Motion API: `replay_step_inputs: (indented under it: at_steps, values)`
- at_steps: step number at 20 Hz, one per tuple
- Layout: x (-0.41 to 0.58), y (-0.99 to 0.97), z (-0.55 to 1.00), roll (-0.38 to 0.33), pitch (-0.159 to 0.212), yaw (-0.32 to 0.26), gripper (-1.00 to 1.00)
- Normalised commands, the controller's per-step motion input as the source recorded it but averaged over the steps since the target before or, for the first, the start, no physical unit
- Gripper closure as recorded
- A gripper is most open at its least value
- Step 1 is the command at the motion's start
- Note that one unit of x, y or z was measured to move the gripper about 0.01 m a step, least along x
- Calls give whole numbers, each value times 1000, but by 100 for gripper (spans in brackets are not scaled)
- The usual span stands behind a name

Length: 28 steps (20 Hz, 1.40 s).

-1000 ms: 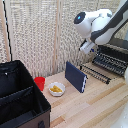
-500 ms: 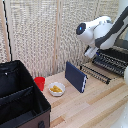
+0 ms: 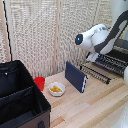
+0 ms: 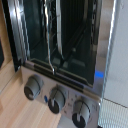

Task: Gently stretch your hand towards the oven tray's handle, obtaining a firm grip, and draw it cautiously out of the oven. Transition your grip to the hot dog bowl, gingerly seizing the edge, and elevate it from the surface. Hover the bowl over the tray, delicately lower it, and temper your grip, establishing the bowl's equilibrium.

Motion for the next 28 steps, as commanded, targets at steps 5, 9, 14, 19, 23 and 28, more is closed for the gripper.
replay_step_inputs:
  at_steps: [5, 9, 14, 19, 23, 28]
  values:
    - [187, -375, -326, -146, 54, 100, -100]
    - [52, -433, -258, -98, -1, 16, -100]
    - [21, -468, -11, 9, -43, -59, -100]
    - [2, -525, -9, 69, -45, -102, -100]
    - [0, -574, 26, 97, -10, -73, -100]
    - [0, -381, 13, 117, 6, -14, -100]
